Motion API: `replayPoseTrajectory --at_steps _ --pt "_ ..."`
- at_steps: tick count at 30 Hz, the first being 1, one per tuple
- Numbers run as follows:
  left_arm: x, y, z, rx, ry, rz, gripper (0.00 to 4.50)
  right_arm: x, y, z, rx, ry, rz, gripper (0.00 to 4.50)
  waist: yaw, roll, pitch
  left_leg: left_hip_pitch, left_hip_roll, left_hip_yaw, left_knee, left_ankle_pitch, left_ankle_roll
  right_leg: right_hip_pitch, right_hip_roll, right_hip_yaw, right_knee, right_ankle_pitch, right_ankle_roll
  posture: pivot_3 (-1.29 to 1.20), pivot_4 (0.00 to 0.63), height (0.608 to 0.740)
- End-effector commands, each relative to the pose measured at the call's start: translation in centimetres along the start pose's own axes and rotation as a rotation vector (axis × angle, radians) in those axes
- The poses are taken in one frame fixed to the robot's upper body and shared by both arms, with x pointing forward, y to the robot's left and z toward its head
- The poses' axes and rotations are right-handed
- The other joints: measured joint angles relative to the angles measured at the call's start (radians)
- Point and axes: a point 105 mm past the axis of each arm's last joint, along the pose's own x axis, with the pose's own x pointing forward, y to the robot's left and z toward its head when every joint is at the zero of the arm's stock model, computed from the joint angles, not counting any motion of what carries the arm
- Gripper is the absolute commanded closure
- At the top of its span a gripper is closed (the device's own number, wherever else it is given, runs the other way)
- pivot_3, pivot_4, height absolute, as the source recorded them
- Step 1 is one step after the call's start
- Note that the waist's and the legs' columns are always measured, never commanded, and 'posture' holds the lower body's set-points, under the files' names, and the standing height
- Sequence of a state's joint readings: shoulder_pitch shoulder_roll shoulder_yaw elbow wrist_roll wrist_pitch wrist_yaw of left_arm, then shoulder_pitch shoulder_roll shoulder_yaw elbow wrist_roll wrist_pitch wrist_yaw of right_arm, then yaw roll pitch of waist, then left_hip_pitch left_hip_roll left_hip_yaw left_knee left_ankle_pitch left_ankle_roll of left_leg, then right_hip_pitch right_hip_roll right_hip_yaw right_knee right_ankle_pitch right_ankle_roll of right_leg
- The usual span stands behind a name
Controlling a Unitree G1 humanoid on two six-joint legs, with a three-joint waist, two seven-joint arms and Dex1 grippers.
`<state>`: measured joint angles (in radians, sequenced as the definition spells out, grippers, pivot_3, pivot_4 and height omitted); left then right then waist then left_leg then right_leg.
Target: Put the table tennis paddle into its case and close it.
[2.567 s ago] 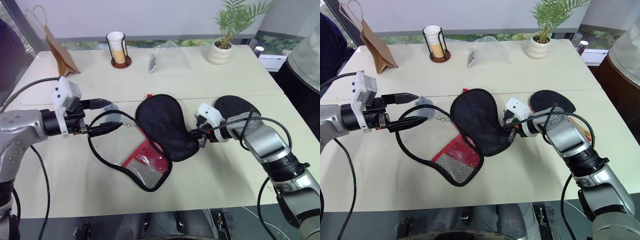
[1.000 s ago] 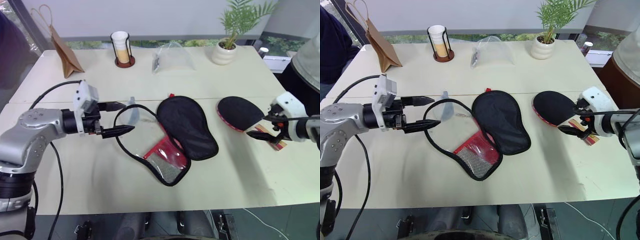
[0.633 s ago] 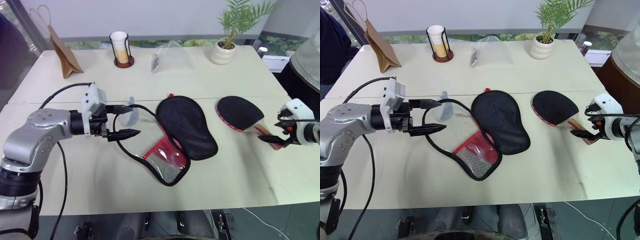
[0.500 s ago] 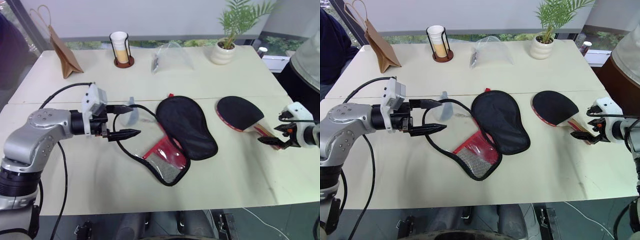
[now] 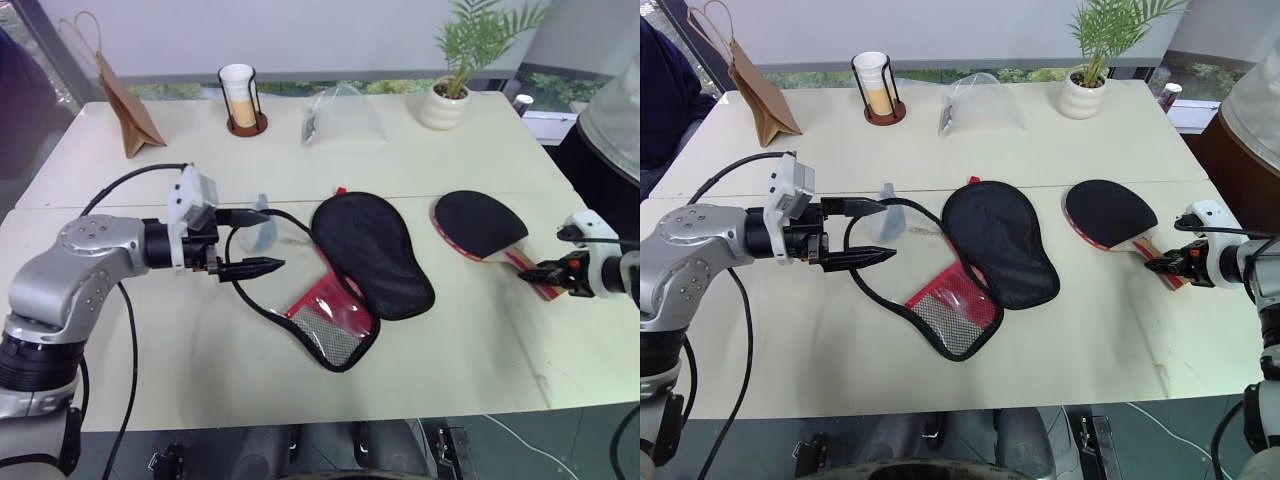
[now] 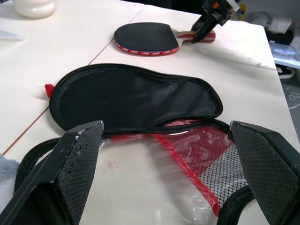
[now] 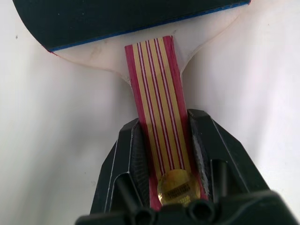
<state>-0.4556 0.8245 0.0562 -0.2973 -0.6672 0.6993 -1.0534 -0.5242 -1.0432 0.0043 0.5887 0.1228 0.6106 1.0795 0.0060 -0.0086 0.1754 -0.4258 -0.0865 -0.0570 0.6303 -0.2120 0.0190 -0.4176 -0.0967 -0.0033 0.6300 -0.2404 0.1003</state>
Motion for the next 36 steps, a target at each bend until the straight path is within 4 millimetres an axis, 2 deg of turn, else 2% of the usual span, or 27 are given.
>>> replayPoseTrajectory --at_steps 1,4,6,9,12,18,25,36 --pt "-0.2 0.0 1.4 0.047 -0.021 -0.002 0.01 -1.2 0.4 2.3 -0.023 -0.067 -0.023 3.63 0.000 0.000 0.000 0.000 0.000 0.000 0.000 0.000 0.000 0.000 0.000 0.000 0.000 0.000 0.000 0.00 0.150 0.734" --pt "0.2 0.0 1.3 0.046 -0.022 -0.019 0.01 -2.8 1.8 4.8 -0.059 -0.136 -0.039 3.63 -0.001 0.002 0.001 -0.001 0.000 0.000 0.000 0.000 0.000 -0.001 0.000 0.000 0.001 0.000 0.000 0.00 0.150 0.734" --pt "0.6 0.0 1.1 0.041 -0.026 -0.039 0.01 -4.3 4.4 6.9 -0.078 -0.197 -0.021 3.63 0.001 0.006 0.002 -0.001 0.000 0.000 0.000 0.000 0.000 -0.002 0.000 0.000 0.001 0.001 0.002 0.00 0.150 0.734" --pt "1.1 0.1 1.2 0.039 -0.032 -0.058 0.01 -5.1 7.8 7.7 -0.104 -0.218 0.004 3.63 0.006 0.006 0.002 -0.002 0.000 0.000 -0.001 0.000 0.000 -0.003 0.000 0.000 0.002 0.002 0.003 0.00 0.150 0.734" --pt "1.6 0.1 1.3 0.044 -0.036 -0.087 0.01 -4.2 12.1 7.9 -0.077 -0.220 0.037 3.63 0.007 0.002 0.000 -0.002 0.001 -0.001 -0.001 0.000 0.000 -0.003 0.000 0.000 0.001 0.001 0.003 0.00 0.150 0.734" --pt "1.9 0.3 1.4 0.053 -0.032 -0.116 0.01 -1.2 16.8 8.9 -0.005 -0.256 0.047 3.63 0.006 0.002 0.000 -0.003 -0.001 -0.001 0.001 0.000 0.000 -0.003 -0.001 0.000 0.001 0.000 0.000 0.00 0.150 0.734" --pt "1.8 0.1 1.0 0.051 -0.030 -0.120 0.01 1.2 18.8 9.0 0.029 -0.237 0.050 3.63 0.004 0.001 0.000 -0.003 -0.002 -0.001 0.000 0.000 0.000 -0.003 -0.001 0.000 0.001 0.001 0.002 0.00 0.150 0.734" --pt "1.4 -0.1 0.7 0.048 -0.030 -0.079 0.01 2.0 19.4 8.2 -0.001 -0.171 0.068 3.63 0.001 0.002 0.000 -0.003 -0.001 -0.001 0.000 0.000 0.000 -0.003 -0.001 0.000 0.002 0.002 0.003 0.00 0.150 0.734"
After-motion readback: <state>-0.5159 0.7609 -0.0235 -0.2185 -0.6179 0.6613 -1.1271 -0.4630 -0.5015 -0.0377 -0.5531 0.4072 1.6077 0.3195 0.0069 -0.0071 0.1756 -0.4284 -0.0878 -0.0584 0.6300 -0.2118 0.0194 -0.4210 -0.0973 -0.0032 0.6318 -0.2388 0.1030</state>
